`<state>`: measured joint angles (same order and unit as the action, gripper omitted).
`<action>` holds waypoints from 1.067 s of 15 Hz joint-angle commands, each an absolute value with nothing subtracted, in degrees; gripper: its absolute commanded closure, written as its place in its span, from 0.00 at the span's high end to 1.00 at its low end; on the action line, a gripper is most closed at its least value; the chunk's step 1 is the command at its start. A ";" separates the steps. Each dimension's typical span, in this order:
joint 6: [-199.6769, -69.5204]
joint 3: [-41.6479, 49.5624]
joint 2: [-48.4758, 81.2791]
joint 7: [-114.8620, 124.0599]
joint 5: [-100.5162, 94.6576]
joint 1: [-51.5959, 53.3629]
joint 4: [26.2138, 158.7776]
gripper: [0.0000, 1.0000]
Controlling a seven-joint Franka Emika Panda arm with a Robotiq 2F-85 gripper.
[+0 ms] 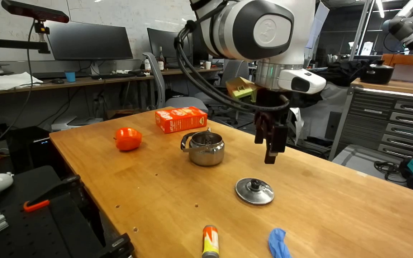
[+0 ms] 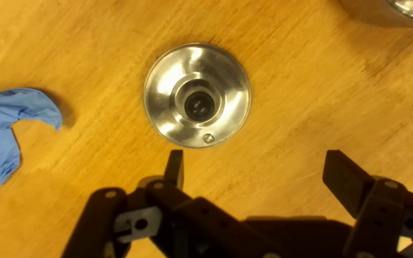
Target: Put the lid on the silver kettle
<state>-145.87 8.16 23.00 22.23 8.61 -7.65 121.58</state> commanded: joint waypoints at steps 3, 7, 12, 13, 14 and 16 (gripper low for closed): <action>-145.12 9.51 27.20 21.54 8.93 -7.59 118.15 1.00; -144.63 10.08 28.94 21.66 8.53 -7.41 117.58 1.00; -144.08 10.45 30.69 21.73 7.21 -6.76 117.73 1.00; -143.97 10.59 30.96 21.81 6.82 -6.55 117.80 1.00; -143.88 10.71 31.24 21.91 6.47 -6.37 117.80 1.00; -143.89 11.01 31.73 22.24 5.61 -5.97 117.84 1.00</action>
